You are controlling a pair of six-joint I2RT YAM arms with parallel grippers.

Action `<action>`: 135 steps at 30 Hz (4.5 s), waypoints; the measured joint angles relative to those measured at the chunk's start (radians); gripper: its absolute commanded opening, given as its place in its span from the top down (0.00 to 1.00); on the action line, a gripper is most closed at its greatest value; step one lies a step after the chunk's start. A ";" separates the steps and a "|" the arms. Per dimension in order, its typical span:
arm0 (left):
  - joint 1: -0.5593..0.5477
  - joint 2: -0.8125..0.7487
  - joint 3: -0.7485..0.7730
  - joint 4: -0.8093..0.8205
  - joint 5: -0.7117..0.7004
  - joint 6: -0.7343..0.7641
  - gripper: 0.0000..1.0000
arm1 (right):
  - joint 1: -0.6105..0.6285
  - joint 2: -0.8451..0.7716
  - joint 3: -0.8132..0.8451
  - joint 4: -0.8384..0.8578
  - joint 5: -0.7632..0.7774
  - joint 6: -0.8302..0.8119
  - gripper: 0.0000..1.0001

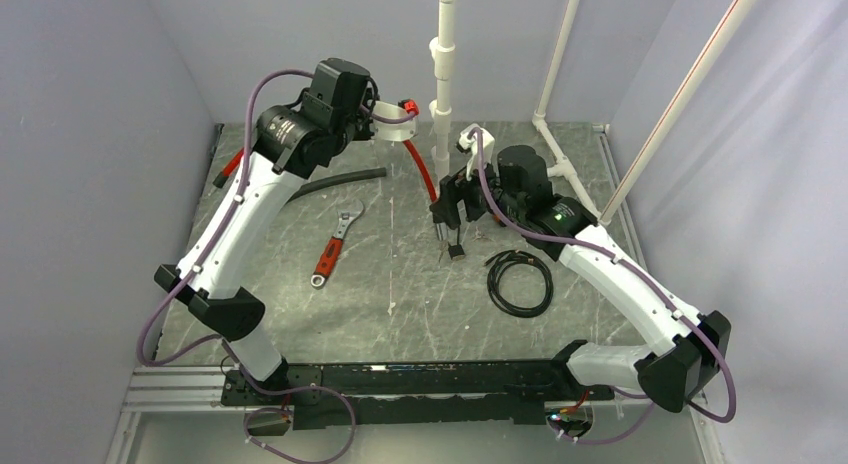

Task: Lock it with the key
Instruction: Pick up the lock from the center of the board, then lock the lock.

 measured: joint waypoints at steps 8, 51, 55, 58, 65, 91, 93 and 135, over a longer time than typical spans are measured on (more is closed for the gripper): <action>0.000 0.013 0.000 -0.003 -0.006 0.000 1.00 | 0.038 -0.004 0.000 -0.023 -0.017 0.013 0.12; 0.082 -0.024 -0.012 -0.019 0.211 -0.142 1.00 | -0.006 -0.134 -0.174 0.076 -0.241 0.000 1.00; 0.114 -0.141 -0.132 0.018 0.377 -0.216 1.00 | -0.032 -0.240 -0.220 0.164 -0.479 -0.031 1.00; 0.121 -0.238 -0.212 0.072 0.510 -0.270 1.00 | -0.031 -0.288 -0.230 0.219 -0.625 -0.045 1.00; 0.146 -0.369 -0.323 0.161 0.725 -0.326 1.00 | -0.031 -0.277 -0.229 0.240 -0.769 -0.065 0.94; 0.137 -0.330 -0.415 0.137 0.666 -0.050 1.00 | -0.047 -0.149 -0.043 0.036 -0.458 -0.075 0.32; 0.129 -0.329 -0.415 0.132 0.657 -0.048 1.00 | -0.045 -0.114 -0.012 0.014 -0.447 -0.069 0.35; 0.427 -0.496 -0.681 0.344 0.834 -0.830 0.22 | -0.099 -0.172 0.050 0.187 -0.388 0.005 1.00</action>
